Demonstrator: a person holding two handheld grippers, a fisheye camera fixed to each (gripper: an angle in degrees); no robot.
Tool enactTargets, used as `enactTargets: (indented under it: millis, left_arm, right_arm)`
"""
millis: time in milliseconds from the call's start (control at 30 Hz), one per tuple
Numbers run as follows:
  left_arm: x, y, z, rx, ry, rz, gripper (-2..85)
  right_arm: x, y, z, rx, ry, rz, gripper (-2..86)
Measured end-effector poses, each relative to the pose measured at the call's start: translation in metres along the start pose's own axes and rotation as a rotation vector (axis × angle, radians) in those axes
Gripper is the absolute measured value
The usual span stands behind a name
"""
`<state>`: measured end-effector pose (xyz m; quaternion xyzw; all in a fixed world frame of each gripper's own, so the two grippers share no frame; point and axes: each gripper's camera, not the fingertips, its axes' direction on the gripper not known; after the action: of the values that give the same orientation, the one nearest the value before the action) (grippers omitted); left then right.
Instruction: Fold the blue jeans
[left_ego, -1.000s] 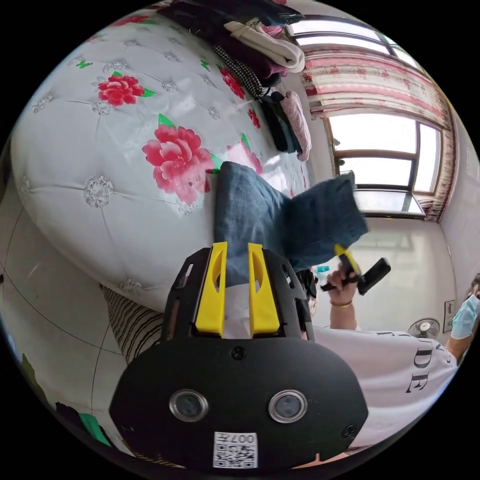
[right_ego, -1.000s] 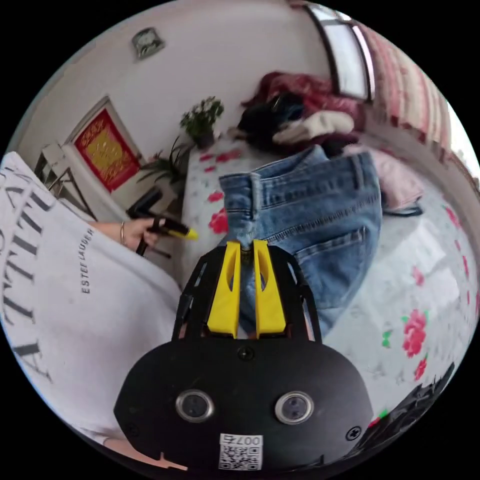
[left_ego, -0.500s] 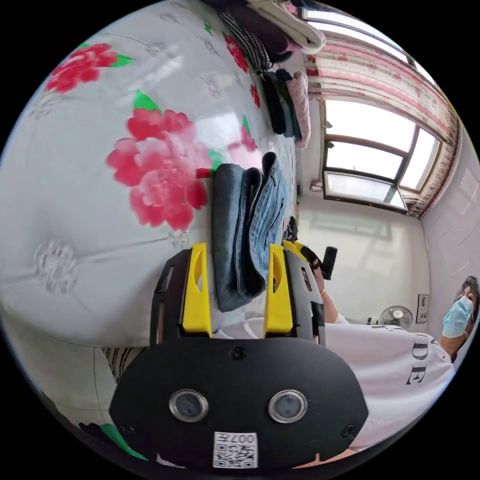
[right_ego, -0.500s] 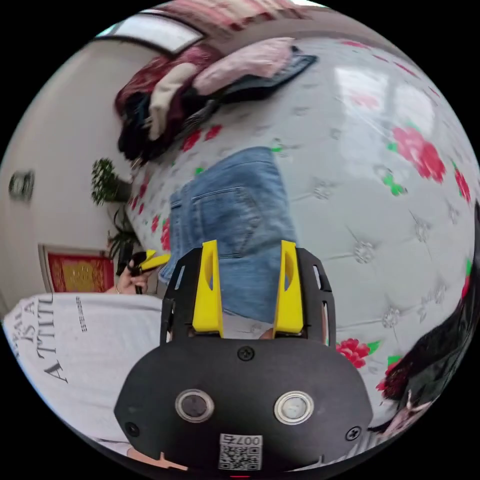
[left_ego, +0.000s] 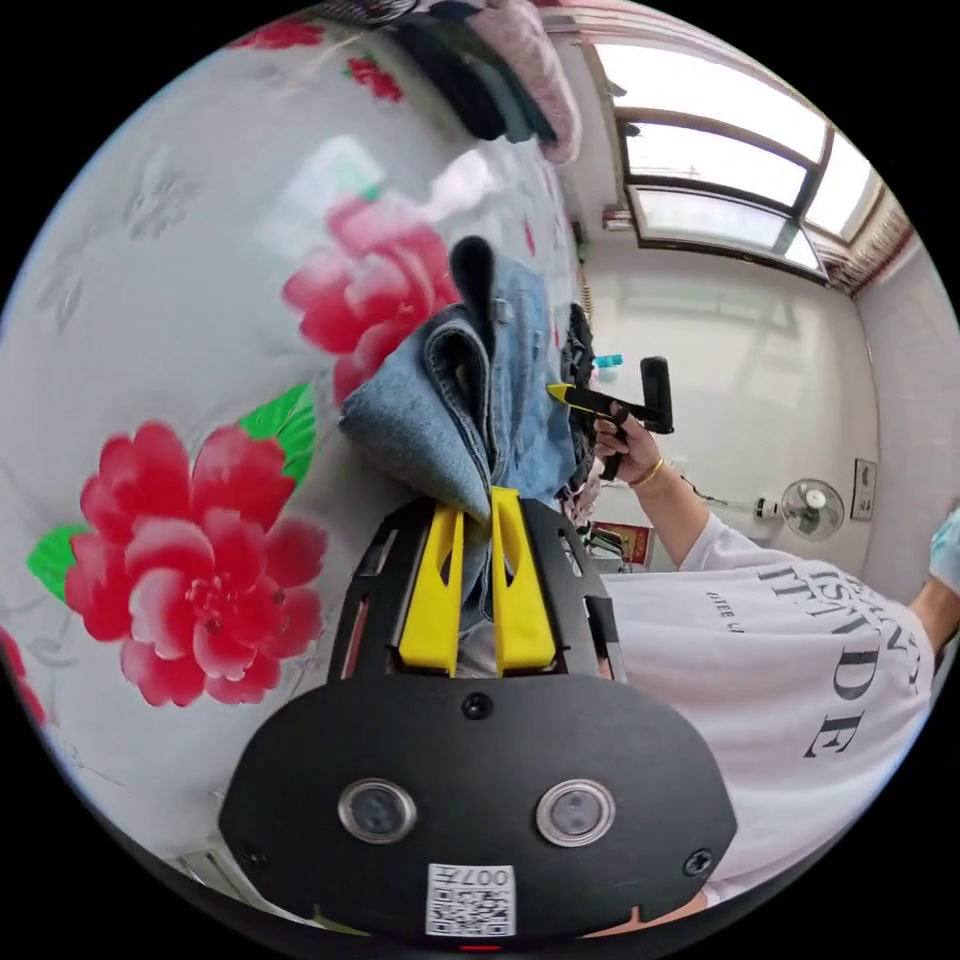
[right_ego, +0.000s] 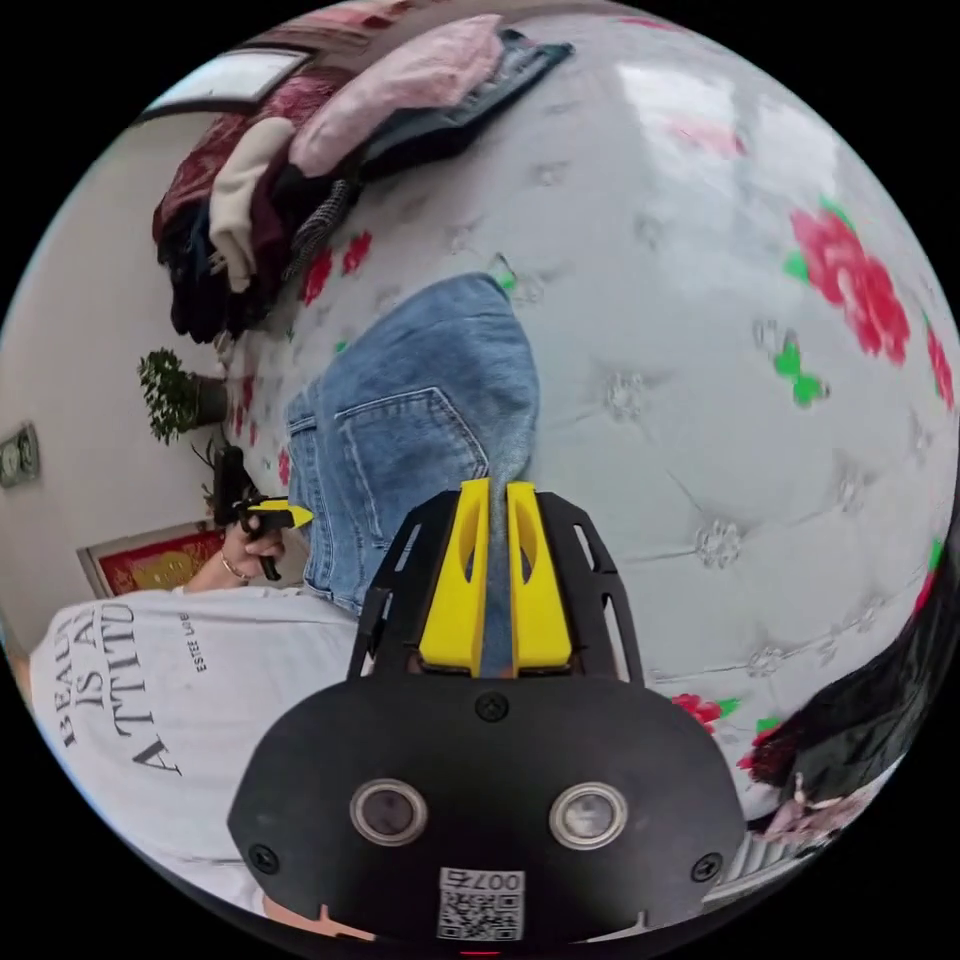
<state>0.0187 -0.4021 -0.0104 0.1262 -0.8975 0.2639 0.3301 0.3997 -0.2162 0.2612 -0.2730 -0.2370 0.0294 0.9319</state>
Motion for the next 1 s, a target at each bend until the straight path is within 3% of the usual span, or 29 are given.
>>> enactTargets:
  millis: [167,333,467,567,700,867,1000]
  left_arm:
    - [0.055,-0.055,-0.022,0.126,0.063,0.156,4.2]
    - [0.115,-0.152,-0.061,0.400,0.129,0.318,4.2]
    - [0.122,-0.237,-0.060,0.571,0.052,0.259,5.4]
    - [0.114,-0.279,-0.042,0.471,-0.082,0.191,6.3]
    - [0.102,-0.248,0.005,0.352,-0.418,0.257,5.5]
    - [0.068,-0.170,0.096,-0.009,-0.722,0.203,5.2]
    - [0.071,-0.105,0.168,-0.265,-0.893,0.246,4.8]
  right_arm:
    - [-0.091,-0.074,-0.088,0.150,0.090,-0.256,0.8]
    - [-0.182,-0.166,-0.180,0.318,0.220,-0.451,1.1]
    - [-0.224,-0.250,-0.211,0.554,0.401,-0.337,2.5]
    - [-0.225,-0.271,-0.185,0.558,0.295,-0.310,3.3]
    - [-0.208,-0.234,-0.092,0.449,0.243,-0.377,4.0]
    - [-0.141,-0.082,0.090,0.052,0.546,-0.309,5.0]
    - [-0.113,0.033,0.138,-0.134,0.617,-0.225,5.4]
